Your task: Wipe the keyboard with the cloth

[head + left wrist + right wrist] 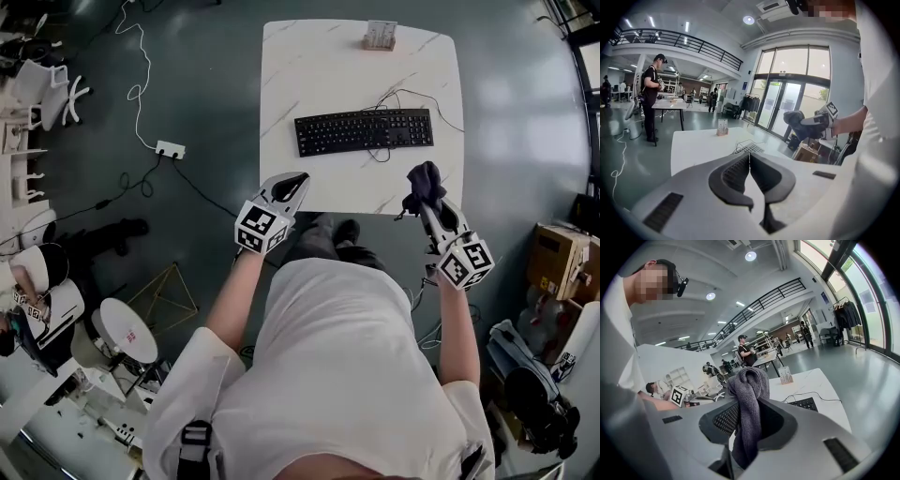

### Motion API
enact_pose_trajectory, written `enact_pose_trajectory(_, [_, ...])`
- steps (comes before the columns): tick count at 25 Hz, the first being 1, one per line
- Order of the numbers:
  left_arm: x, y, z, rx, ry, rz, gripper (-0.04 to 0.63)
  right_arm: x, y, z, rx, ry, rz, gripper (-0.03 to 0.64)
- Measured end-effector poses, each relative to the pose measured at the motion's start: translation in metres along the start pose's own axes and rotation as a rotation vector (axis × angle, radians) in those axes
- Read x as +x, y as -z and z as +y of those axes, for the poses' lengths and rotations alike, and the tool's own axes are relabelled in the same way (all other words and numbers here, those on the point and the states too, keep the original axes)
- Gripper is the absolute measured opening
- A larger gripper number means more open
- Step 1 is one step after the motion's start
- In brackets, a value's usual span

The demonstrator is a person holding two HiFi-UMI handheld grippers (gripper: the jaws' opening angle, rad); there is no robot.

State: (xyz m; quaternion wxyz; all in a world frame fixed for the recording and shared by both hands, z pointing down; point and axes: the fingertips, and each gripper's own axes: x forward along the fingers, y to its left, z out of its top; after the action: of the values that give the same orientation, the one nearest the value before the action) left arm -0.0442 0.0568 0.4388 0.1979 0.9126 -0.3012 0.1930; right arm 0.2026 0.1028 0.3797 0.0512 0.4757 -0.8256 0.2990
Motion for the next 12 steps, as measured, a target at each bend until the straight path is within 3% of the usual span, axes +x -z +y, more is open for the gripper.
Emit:
enact_pose_trajectory(8, [0.037, 0.035, 0.046, 0.053, 0.050, 0.118, 0.014, 0.028, 0.010, -0.005, 0.028, 0.052, 0.070, 0.104])
enact_pose_trajectory(12, [0.068, 0.062, 0.079, 0.045, 0.089, 0.190, 0.069, 0.059, 0.010, -0.012, 0.047, 0.076, 0.099, 0.104])
